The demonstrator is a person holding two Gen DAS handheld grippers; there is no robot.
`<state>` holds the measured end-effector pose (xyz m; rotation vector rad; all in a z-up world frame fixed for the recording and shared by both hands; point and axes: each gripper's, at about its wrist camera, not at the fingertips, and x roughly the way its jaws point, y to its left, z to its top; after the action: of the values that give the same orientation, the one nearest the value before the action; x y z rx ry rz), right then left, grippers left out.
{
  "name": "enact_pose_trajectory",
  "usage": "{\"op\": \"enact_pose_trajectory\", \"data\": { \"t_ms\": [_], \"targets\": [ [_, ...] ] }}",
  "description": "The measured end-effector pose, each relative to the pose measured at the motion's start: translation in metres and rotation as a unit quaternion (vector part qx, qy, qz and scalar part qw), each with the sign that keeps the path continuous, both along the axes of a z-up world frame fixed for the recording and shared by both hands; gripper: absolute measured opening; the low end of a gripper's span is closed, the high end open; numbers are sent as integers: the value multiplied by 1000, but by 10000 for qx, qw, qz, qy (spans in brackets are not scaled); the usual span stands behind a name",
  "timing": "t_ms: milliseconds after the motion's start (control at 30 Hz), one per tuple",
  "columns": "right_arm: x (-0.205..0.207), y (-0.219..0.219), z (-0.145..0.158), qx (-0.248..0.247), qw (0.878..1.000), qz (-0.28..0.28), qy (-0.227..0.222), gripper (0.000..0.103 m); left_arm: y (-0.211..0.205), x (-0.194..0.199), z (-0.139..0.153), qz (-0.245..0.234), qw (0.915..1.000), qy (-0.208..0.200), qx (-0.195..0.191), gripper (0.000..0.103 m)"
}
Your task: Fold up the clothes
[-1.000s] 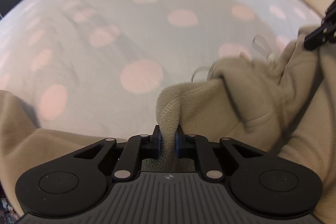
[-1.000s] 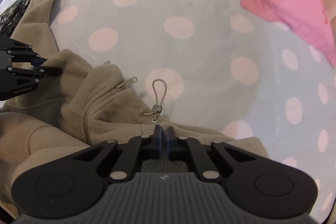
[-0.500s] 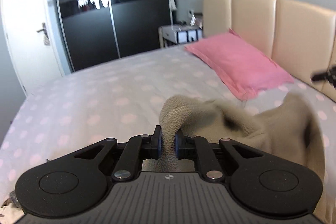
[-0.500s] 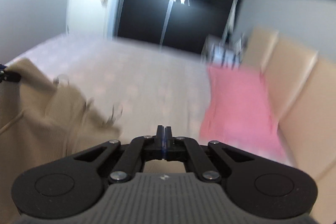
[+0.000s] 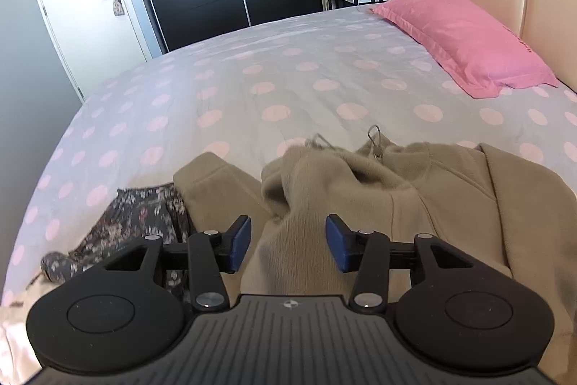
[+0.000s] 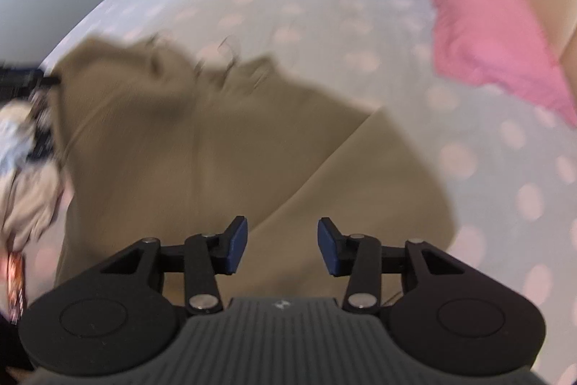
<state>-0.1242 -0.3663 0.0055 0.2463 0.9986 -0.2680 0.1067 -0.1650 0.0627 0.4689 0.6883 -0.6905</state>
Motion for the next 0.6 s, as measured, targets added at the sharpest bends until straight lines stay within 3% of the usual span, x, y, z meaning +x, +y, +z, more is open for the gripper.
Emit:
{"op": "enact_pose_trajectory", "data": {
  "t_ms": [100, 233, 367, 600],
  "targets": [
    [-12, 45, -31, 209, 9984, 498, 167, 52, 10, -12, -4, -51, 9999, -62, 78, 44],
    [-26, 93, -51, 92, 9957, 904, 173, 59, 23, -25, -18, -112, 9992, -48, 390, 44],
    [-33, 121, -65, 9, 9954, 936, 202, 66, 42, -39, -32, -116, 9984, 4, 546, 44],
    [-28, 134, -109, -227, 9960, 718, 473, 69, 71, -56, -70, -33, 9974, 565, 449, 44]
  ]
}}
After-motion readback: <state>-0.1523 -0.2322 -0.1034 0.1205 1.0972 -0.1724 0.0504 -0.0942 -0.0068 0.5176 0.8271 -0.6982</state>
